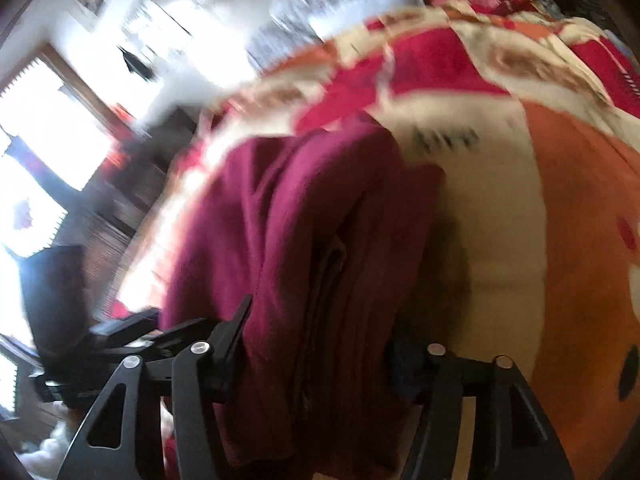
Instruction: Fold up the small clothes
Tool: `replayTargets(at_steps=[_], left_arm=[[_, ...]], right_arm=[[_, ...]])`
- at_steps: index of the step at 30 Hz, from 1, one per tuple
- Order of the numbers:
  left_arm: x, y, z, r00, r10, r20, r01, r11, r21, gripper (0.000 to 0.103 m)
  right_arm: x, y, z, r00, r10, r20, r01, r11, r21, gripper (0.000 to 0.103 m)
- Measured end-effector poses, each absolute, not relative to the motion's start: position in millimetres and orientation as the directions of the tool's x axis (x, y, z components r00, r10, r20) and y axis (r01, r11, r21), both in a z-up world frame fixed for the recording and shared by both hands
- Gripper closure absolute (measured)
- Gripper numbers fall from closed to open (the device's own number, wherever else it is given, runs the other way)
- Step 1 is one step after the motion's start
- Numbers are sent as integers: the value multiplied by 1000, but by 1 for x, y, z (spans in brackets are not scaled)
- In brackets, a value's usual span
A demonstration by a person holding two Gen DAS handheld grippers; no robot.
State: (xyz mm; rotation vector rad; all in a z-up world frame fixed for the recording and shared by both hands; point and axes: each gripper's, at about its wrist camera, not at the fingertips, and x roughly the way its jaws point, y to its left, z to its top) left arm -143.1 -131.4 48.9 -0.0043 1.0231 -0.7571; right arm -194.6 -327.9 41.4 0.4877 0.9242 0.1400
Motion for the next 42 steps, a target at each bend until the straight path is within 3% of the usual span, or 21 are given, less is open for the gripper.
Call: replayTargets(at_steps=[3, 6, 10, 16, 22, 26, 31, 35, 42], left_arm=[[-148, -124, 45, 339, -564, -753, 548, 769, -329, 39], [-152, -117, 63, 389, -524, -758, 542, 795, -271, 38], [-150, -118, 81, 493, -443, -748, 516, 842, -158, 34], [-139, -136, 68, 499, -374, -782, 499, 862, -93, 33], [-141, -147, 61, 538, -354, -765, 496, 867, -52, 27], [-153, -145, 66, 581, -331, -743, 481, 877, -14, 27], [-172, -134, 80, 641, -324, -696, 450, 893, -1, 26], [-190, -122, 98, 677, -347, -650, 424, 905, -41, 20], [-218, -111, 124, 750, -315, -582, 398, 917, 15, 15]], right_arm=[[-211, -338, 60, 637, 302, -709, 98, 881, 463, 32], [-221, -334, 95, 699, 225, -679, 59, 928, 368, 32], [-213, -297, 122, 721, 170, -671, -55, 980, 189, 51], [-178, -275, 80, 637, 80, -767, -57, 997, 57, 68], [-190, -281, 66, 651, 85, -754, -39, 996, 78, 68], [-214, -276, 83, 685, 81, -724, 9, 993, 120, 64], [-252, -269, 107, 759, 4, -651, 114, 984, 139, 34], [-264, -262, 114, 763, -51, -644, 160, 981, 112, 30], [-278, -257, 129, 788, -117, -604, 213, 973, 89, 19]])
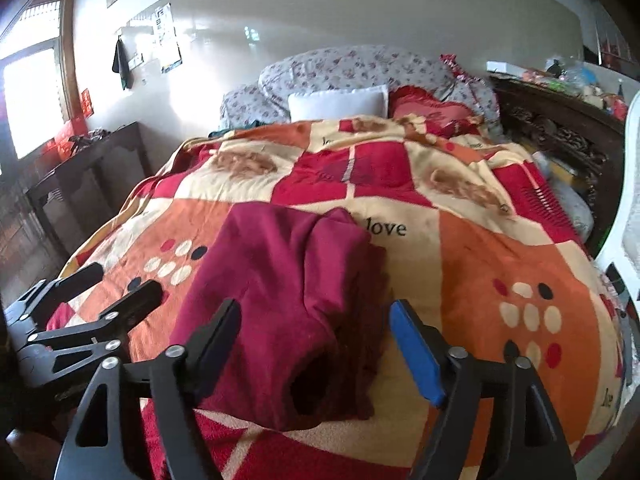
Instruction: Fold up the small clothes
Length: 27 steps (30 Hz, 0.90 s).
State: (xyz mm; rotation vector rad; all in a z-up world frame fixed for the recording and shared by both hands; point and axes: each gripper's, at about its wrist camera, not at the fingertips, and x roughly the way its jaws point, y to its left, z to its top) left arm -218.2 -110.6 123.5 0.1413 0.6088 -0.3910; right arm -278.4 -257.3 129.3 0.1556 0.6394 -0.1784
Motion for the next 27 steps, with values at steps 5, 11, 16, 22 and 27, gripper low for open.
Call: replayTargets(at_steps=[5, 11, 16, 22, 27], left_arm=[[-228, -101, 133, 768, -321, -554, 386, 923, -1, 15], [-233, -96, 137, 777, -321, -541, 381, 924, -1, 15], [-234, -95, 138, 781, -318, -537, 376, 926, 0, 15], [-233, -94, 137, 781, -318, -538, 378, 926, 0, 15], [-232, -93, 137, 780, -312, -542, 373, 928, 2, 15]], right_arm=[[-282, -253, 134, 793, -123, -597, 218, 972, 90, 16], [-285, -251, 136, 799, -125, -588, 217, 972, 89, 13], [-285, -252, 135, 797, -126, -591, 224, 970, 95, 12], [-282, -253, 134, 794, -121, -596, 222, 970, 99, 11], [-280, -252, 131, 789, -118, -603, 224, 969, 103, 10]])
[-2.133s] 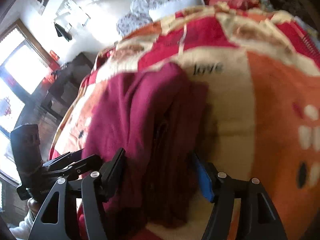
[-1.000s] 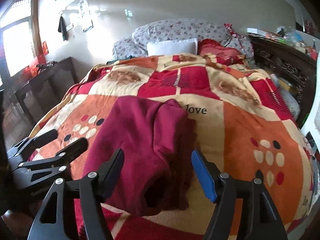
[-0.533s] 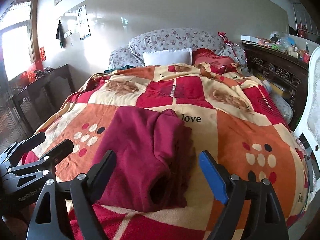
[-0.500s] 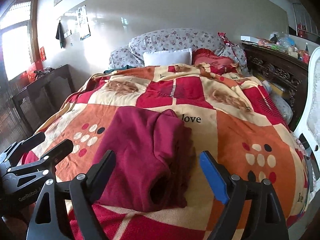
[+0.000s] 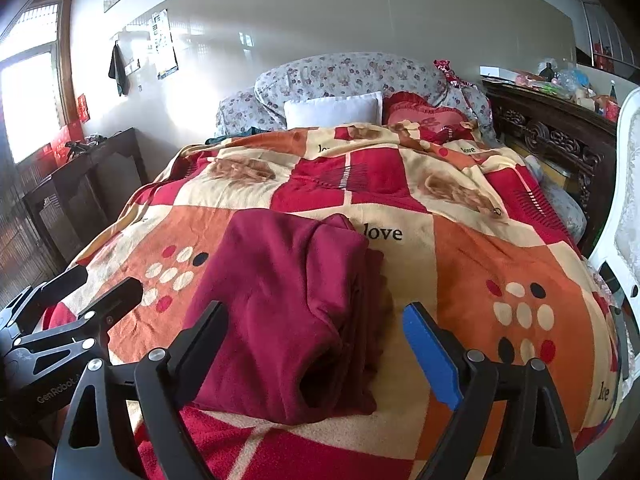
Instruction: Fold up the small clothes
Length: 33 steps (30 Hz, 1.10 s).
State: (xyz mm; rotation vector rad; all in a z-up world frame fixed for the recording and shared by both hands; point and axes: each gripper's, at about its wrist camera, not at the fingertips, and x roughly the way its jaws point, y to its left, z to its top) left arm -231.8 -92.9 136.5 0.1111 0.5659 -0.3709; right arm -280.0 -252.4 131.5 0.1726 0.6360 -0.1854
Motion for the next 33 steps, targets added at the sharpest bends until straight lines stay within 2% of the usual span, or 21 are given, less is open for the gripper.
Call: replayTargets(at_steps=[33], left_arm=[[-228, -100, 131, 776, -305, -552, 372, 928, 10, 15]], right_arm=[[-270, -255, 122, 771, -98, -629, 217, 969, 115, 9]])
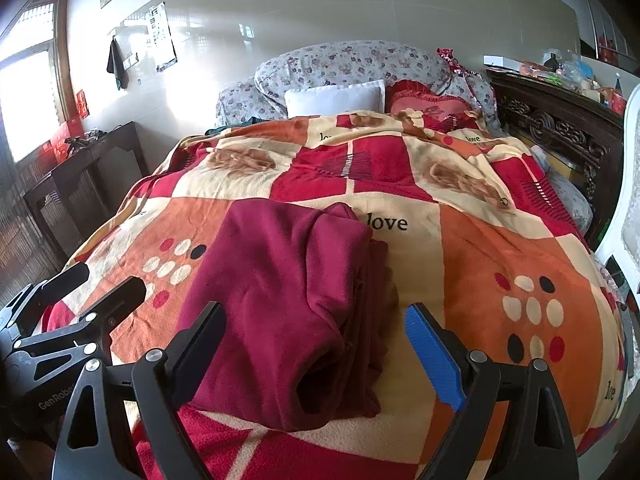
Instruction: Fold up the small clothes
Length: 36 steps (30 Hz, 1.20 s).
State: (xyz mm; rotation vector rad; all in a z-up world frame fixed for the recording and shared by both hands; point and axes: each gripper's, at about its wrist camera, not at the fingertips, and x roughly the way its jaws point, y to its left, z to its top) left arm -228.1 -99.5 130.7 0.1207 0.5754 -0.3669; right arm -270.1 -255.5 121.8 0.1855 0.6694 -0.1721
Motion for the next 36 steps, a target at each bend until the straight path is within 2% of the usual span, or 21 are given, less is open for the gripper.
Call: replayTargets(at_steps=[15, 20, 25, 29, 36], left_arm=[[-228, -102, 123, 775, -327, -541, 388, 922, -2, 15], [-212, -100, 114, 751, -328, -573, 388, 922, -20, 15], [-183, -81, 105, 741, -285, -608, 326, 944, -46, 15], [-154, -69, 94, 747, -214, -630, 260, 965, -20, 15], [-129, -52, 85, 750, -155, -643, 195, 981, -9, 15]], right_arm=[[-263, -263, 111, 755, -93, -649, 221, 968, 119, 9], [-259, -284, 108, 751, -109, -651, 238, 965, 112, 9], [-251, -343, 103, 721, -184, -669, 325, 941, 91, 9], [-249, -385, 99, 673, -237, -701, 407, 910, 83, 9], [-250, -394, 96, 685, -199, -700, 399, 907, 132, 9]])
